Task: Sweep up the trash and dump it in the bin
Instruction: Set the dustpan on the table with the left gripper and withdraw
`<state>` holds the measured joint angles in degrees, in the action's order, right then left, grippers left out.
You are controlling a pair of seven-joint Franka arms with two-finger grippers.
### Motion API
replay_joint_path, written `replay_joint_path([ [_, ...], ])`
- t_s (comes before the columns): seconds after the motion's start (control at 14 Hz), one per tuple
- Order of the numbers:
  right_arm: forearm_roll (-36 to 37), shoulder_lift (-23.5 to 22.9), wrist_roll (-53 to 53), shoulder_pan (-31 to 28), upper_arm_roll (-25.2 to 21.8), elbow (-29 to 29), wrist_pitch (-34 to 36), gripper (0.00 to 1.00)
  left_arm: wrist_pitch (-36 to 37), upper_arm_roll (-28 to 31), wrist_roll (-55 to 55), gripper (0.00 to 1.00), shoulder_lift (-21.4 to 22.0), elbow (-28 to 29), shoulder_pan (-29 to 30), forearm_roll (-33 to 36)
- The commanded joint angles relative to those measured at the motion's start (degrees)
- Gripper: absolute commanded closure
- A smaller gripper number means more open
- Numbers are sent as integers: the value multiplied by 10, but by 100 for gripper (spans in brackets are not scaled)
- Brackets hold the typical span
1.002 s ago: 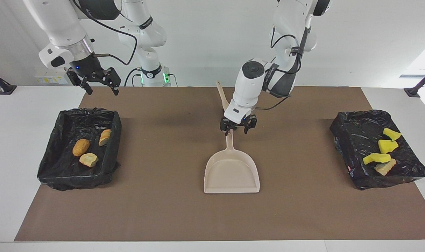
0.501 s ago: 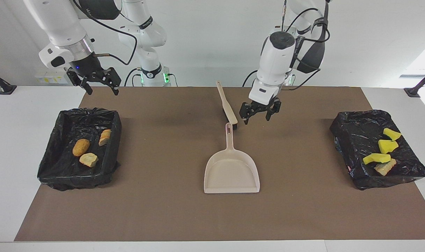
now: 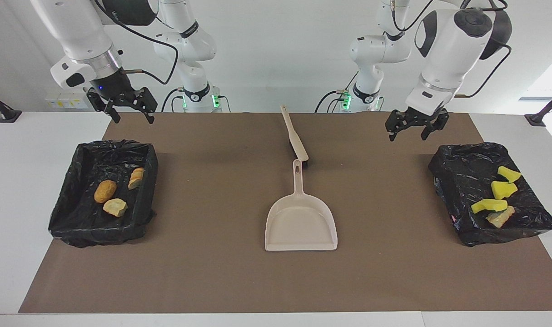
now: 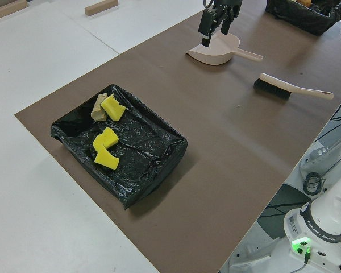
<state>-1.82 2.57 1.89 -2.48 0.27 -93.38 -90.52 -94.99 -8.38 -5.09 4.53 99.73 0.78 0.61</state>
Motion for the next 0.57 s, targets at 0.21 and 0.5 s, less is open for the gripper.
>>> replay_joint_path([
  [0.21,-6,11,12,-2,2,-13,-12,0,114,22,39,0,21,-68,43,-7],
  [0.5,2,11,8,-1,3,-14,-11,0,123,31,38,0,45,-69,44,-8],
])
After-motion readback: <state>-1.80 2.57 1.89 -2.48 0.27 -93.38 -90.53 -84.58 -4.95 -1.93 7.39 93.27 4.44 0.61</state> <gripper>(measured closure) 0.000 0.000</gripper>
